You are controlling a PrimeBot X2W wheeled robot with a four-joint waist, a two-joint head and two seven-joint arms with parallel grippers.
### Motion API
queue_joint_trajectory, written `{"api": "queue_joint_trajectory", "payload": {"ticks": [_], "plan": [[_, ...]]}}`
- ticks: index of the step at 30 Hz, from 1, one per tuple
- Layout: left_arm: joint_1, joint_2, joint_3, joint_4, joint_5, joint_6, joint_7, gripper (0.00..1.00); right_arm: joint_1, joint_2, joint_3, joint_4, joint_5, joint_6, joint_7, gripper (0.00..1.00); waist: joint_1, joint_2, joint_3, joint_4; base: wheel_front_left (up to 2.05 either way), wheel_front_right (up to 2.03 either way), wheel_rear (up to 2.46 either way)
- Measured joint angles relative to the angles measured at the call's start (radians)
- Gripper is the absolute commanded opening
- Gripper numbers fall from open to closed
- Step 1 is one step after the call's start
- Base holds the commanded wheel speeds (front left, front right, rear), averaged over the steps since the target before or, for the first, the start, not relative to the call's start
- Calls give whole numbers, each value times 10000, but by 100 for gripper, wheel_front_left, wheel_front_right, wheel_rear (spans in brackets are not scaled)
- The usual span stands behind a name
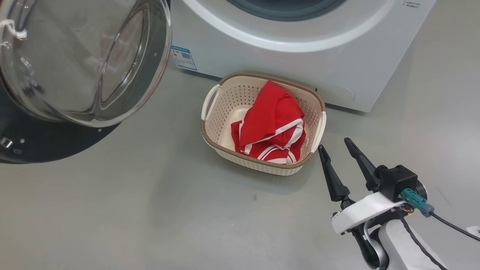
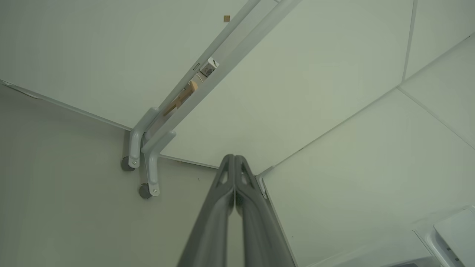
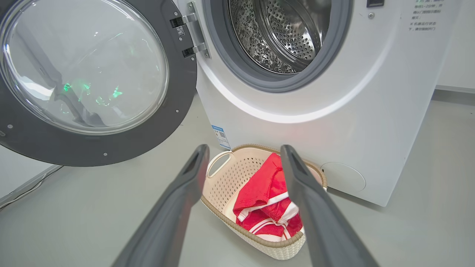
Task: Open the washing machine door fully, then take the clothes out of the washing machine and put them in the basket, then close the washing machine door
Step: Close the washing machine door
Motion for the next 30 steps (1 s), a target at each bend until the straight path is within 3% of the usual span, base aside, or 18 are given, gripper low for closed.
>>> {"api": "queue_joint_trajectory", "payload": {"ticks": [9,30], "plan": [[-865,-167,1093,1682,-991,105,698,0,-4,35,42,128,40,0,0,100,0,0,-60,-468,0,0,0],[-2006,-253,1532,4207,-1618,107,2238,0,-5,44,21,173,56,0,0,100,0,0,-297,-648,0,0,0]]}}
